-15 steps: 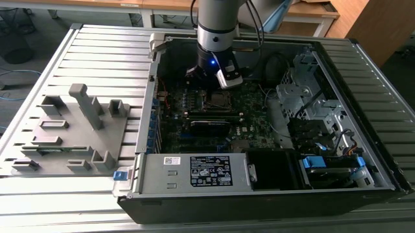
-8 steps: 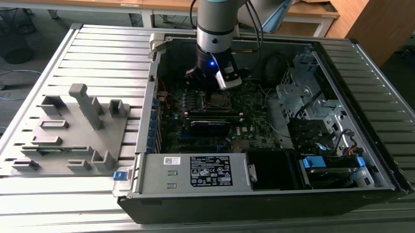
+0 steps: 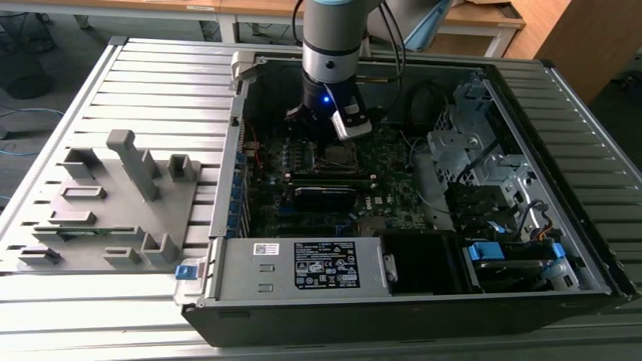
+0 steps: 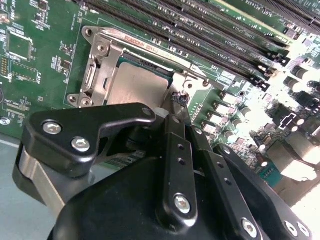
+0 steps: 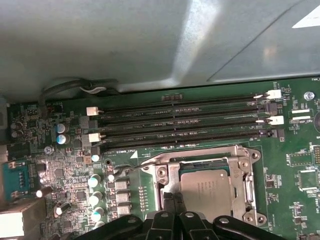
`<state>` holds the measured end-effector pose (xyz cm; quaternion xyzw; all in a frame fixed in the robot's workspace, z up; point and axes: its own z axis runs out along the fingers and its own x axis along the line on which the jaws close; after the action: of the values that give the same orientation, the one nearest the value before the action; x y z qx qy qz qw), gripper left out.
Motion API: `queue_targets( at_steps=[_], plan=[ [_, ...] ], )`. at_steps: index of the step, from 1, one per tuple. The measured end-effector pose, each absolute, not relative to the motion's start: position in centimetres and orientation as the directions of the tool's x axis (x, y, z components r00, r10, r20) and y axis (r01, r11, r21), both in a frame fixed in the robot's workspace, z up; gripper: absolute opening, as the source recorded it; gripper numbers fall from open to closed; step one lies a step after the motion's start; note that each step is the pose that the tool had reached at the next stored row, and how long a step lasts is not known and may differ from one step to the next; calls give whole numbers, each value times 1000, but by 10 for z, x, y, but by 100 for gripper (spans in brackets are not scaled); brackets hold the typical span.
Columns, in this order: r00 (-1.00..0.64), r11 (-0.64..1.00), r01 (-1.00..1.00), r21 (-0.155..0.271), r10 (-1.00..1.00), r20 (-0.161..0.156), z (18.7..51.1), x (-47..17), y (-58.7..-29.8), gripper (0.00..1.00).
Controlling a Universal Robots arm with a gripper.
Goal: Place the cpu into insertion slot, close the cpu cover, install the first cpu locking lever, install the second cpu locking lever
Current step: 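Close the cpu cover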
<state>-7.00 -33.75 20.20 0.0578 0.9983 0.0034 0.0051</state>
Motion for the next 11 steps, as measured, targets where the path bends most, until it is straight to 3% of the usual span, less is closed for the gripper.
queue_targets(
  at_steps=[11],
  plan=[
    [-993,993,115,7,115,-10,198,-70,-338,11]
  ],
)
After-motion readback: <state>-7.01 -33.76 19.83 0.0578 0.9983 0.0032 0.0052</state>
